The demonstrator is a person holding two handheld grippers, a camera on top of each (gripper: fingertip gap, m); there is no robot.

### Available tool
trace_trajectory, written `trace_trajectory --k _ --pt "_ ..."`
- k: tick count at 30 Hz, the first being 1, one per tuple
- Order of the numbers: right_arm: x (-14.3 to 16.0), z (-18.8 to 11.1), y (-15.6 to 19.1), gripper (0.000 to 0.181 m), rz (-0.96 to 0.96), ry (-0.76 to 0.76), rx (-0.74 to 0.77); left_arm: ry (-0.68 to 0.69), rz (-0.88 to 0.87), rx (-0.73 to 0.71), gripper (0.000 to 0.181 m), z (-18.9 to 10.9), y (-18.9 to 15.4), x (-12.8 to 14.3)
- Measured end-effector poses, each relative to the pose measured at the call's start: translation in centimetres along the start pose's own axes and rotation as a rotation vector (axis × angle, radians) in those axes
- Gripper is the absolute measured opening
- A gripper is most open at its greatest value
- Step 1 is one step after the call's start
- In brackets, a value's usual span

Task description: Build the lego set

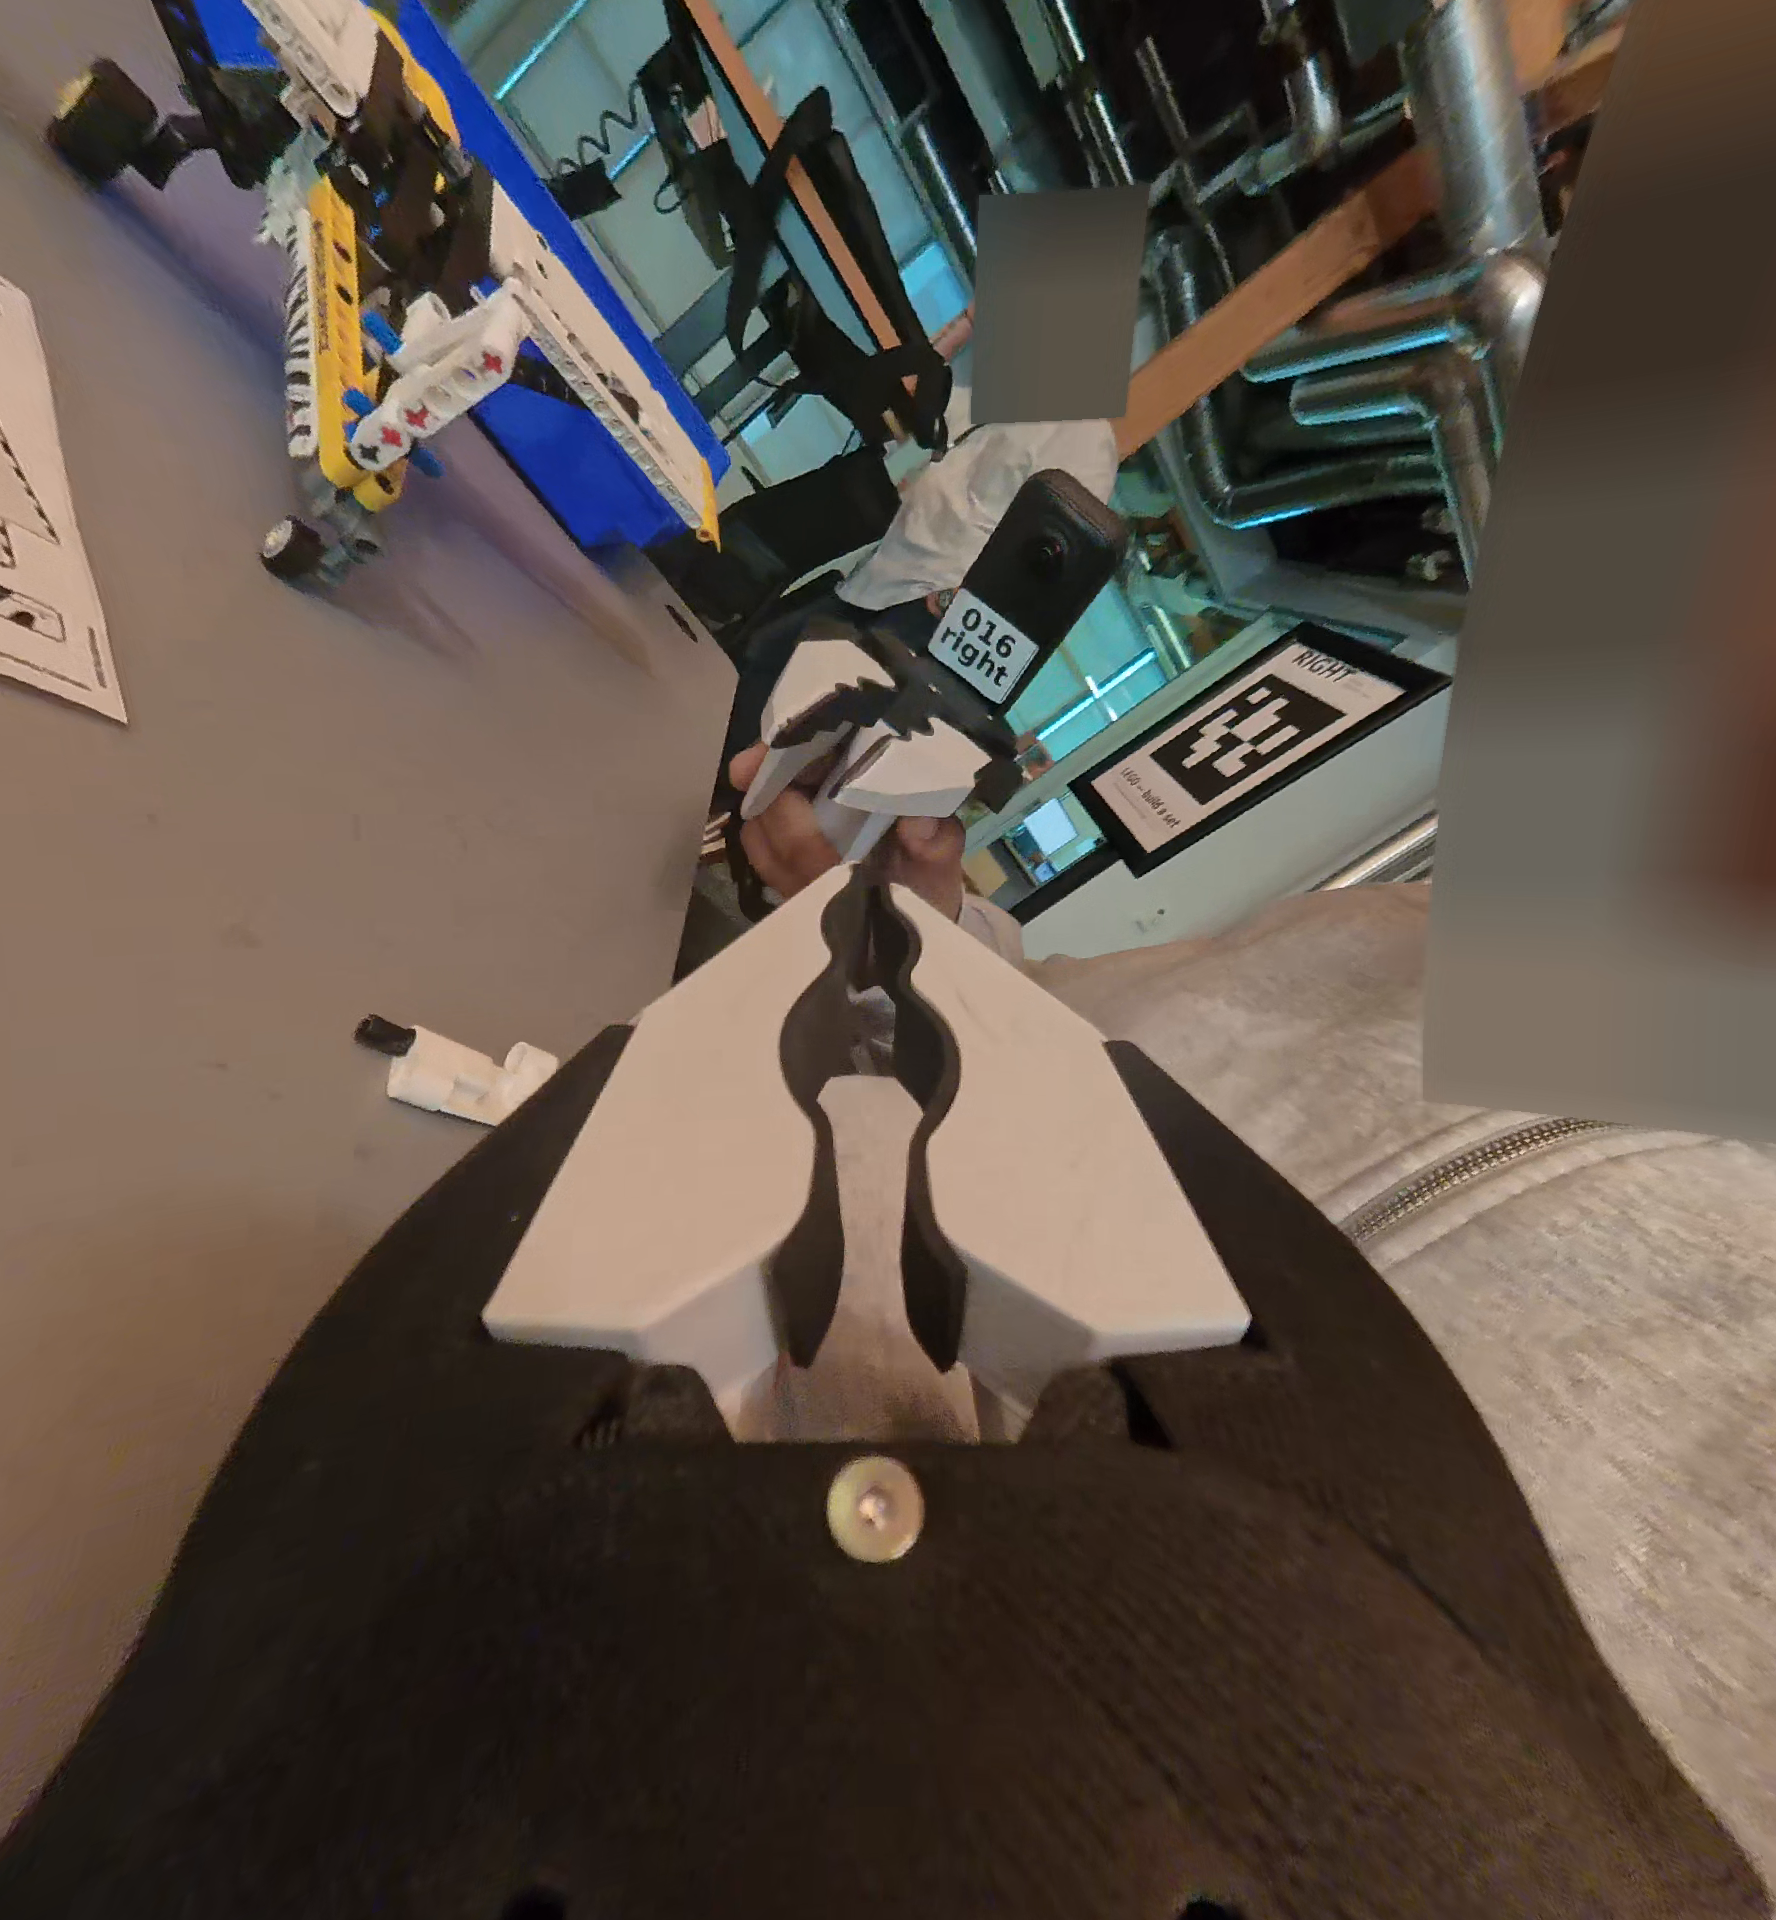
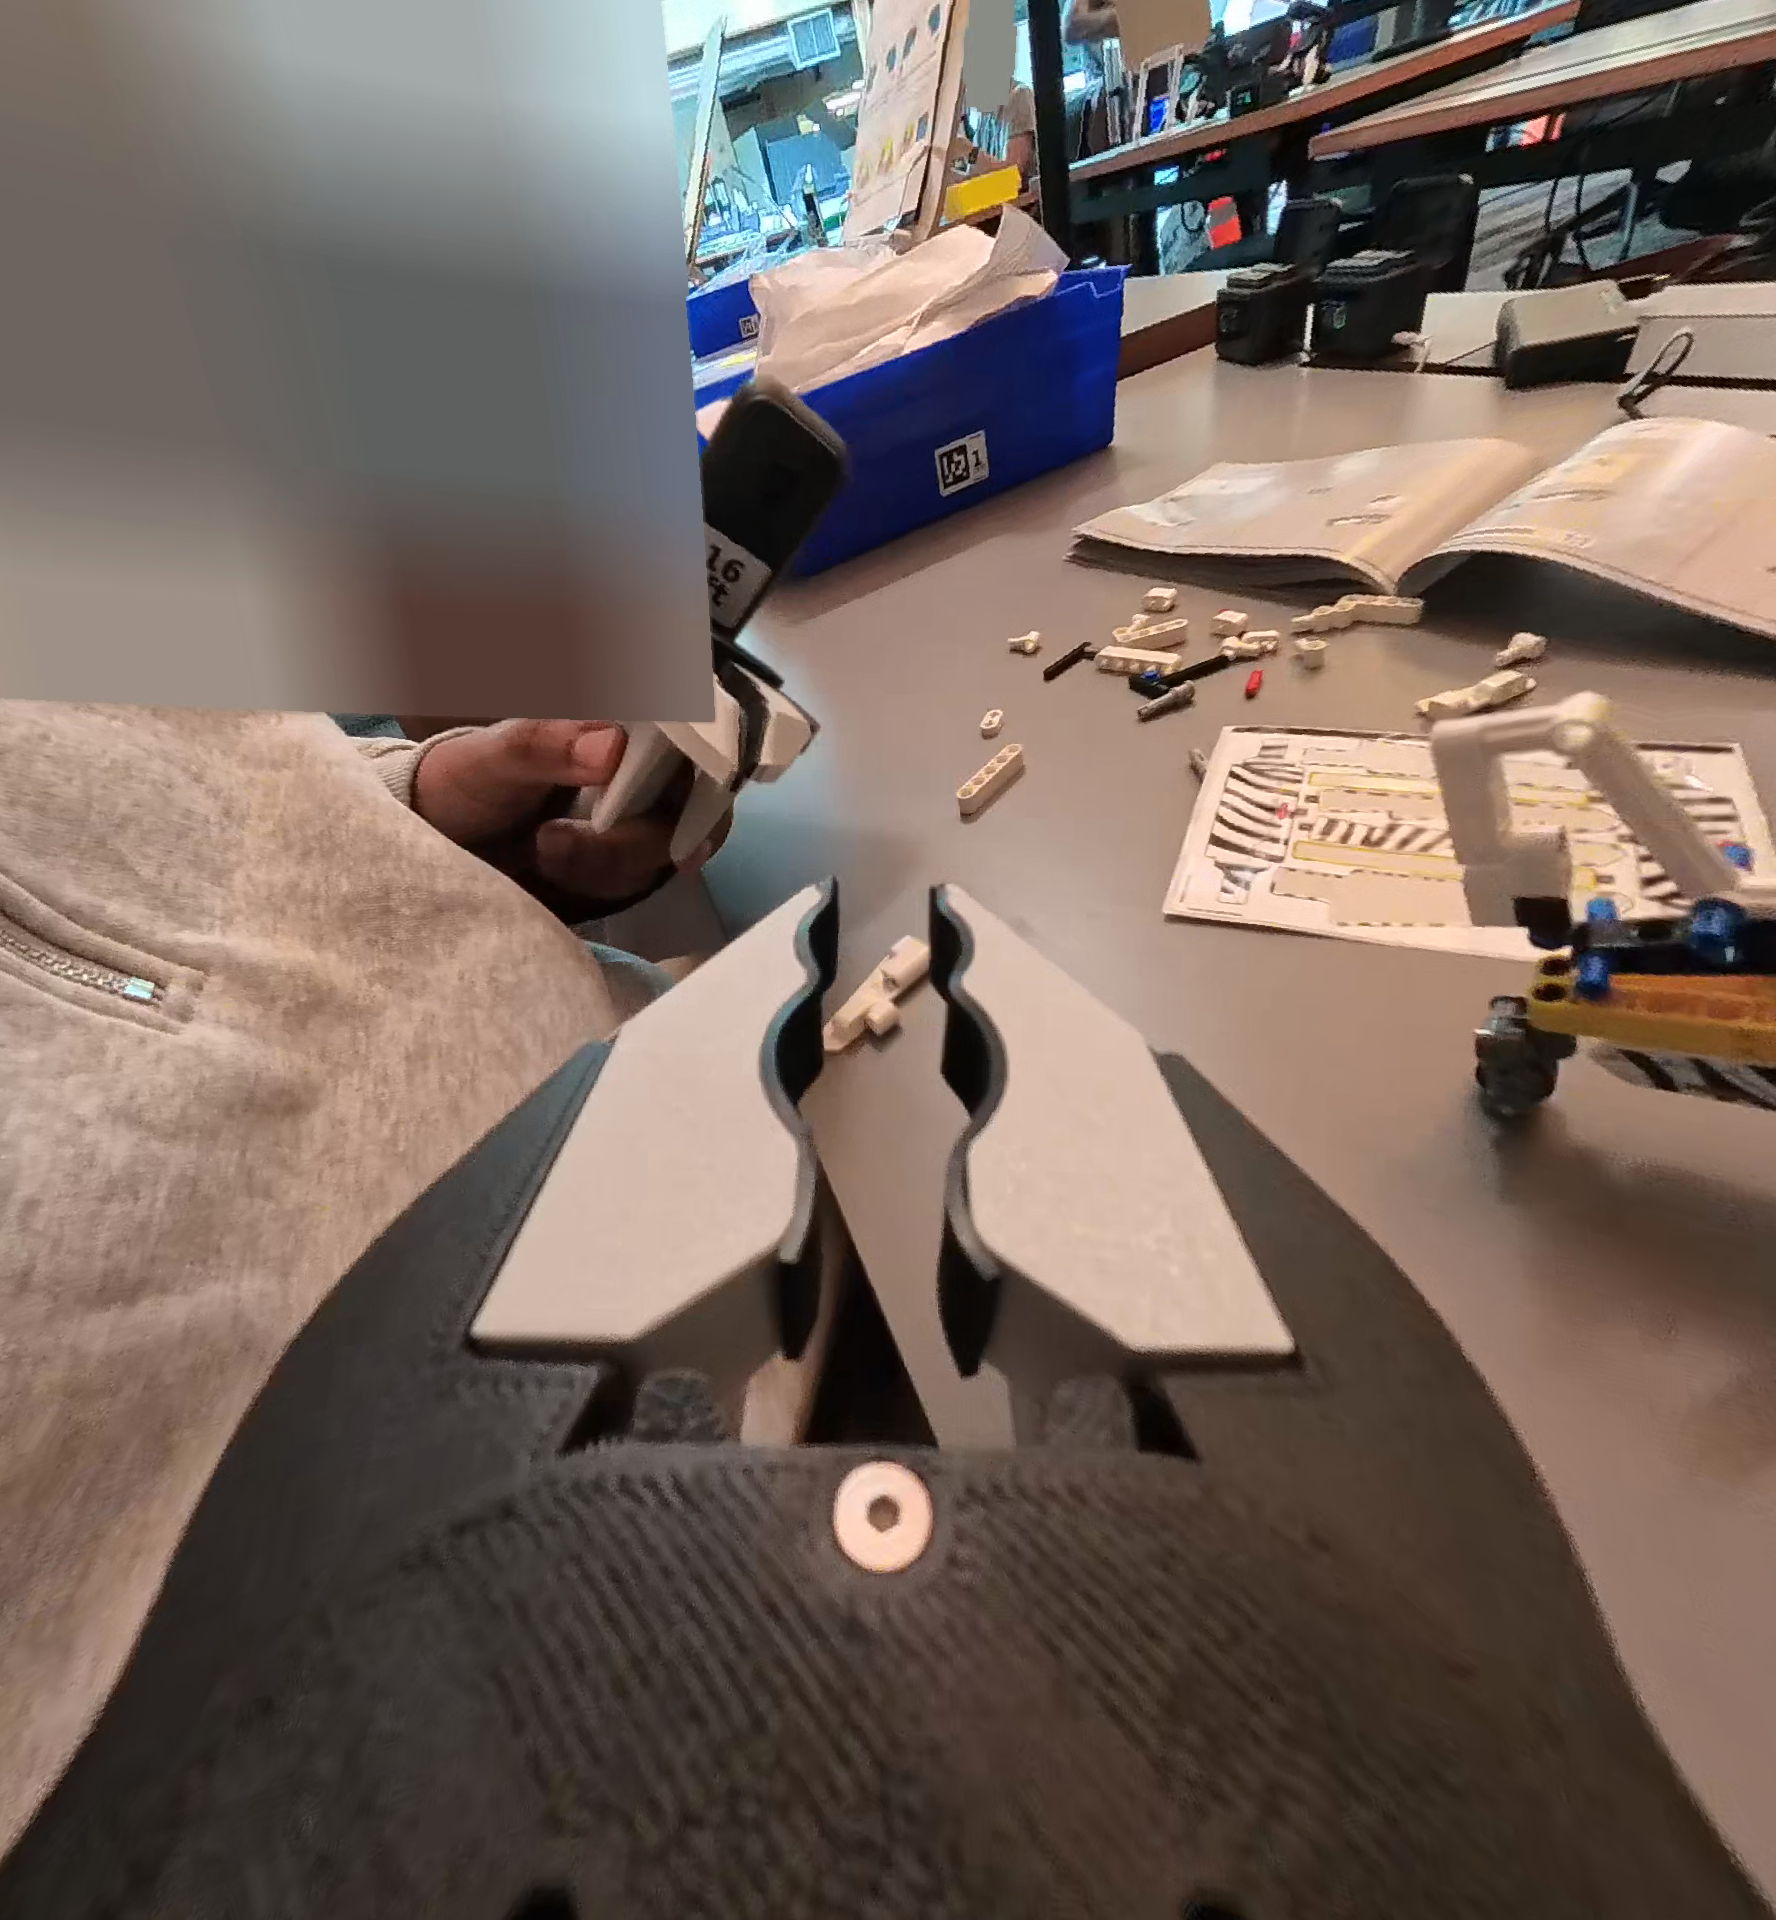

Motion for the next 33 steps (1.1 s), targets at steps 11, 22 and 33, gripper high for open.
trace_trajectory --k 11,22,33 --pt "10.4 -0.1 4.7 0.016 -0.096 0.475 -0.164 0.409 0.258 -0.224 0.0 2.0 1.7 6.0" --pt "12.3 1.6 4.9 0.01 -0.069 0.473 -0.176 0.618 0.387 -0.383 0.005 2.1 3.5 9.4" --pt "6.8 0.6 4.9 0.006 -0.218 0.224 -0.156 0.395 0.188 -0.223 0.014 2.2 2.1 7.0"
Point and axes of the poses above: each gripper's, where its closed fingertips meet, z out along the fingers, x out of its underside, y = z × x across the jaws, the point moved 2 cm from there along -z, back along the fingers, and after that the axes turned 1 degree about x, right-handed, at the moved point
